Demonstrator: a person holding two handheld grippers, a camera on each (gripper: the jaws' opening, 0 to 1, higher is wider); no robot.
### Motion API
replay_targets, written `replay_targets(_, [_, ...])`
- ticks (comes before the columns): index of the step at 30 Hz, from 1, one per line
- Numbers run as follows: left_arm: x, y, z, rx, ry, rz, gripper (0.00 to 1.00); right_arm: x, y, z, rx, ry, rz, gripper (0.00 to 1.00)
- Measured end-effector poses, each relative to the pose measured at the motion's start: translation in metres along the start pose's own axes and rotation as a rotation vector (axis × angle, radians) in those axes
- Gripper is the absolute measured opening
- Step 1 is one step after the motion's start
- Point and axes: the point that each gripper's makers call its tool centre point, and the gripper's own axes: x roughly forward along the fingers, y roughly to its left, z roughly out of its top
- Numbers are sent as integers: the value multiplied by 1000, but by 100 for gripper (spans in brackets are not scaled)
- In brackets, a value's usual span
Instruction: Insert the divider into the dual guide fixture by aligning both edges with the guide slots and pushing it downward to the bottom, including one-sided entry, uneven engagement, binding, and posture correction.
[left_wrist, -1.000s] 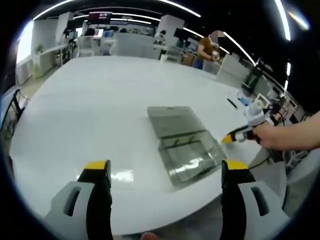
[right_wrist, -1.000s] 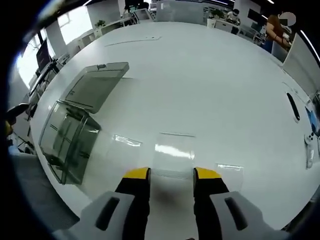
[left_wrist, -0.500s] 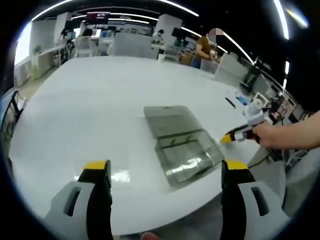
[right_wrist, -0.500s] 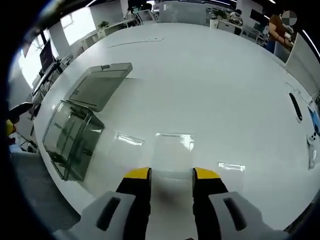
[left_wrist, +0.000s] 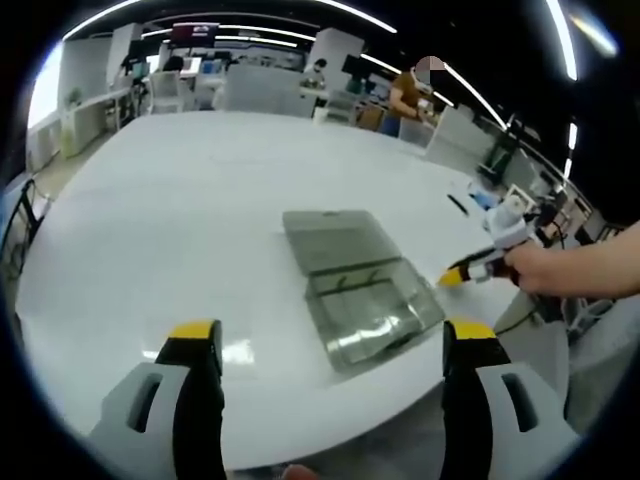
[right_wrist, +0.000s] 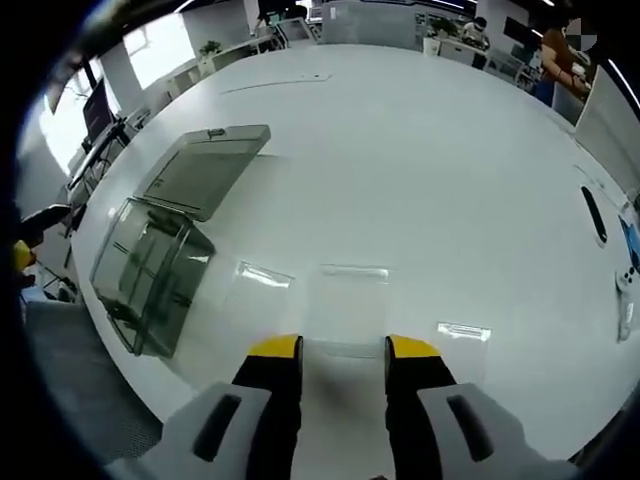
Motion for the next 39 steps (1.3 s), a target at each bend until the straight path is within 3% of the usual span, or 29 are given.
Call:
replay_targets(19, [28,-39,7,7,11,-109,86,-27,21,10,-87,-40,81,27])
replay_targets(33, [57,-95,11,-32,25,-297,72,-56,57,30,-174,-111,159,27])
replay_targets(39, [64,-113,13,-69,26,-372,61,-69,76,36,-207,-141,194,27])
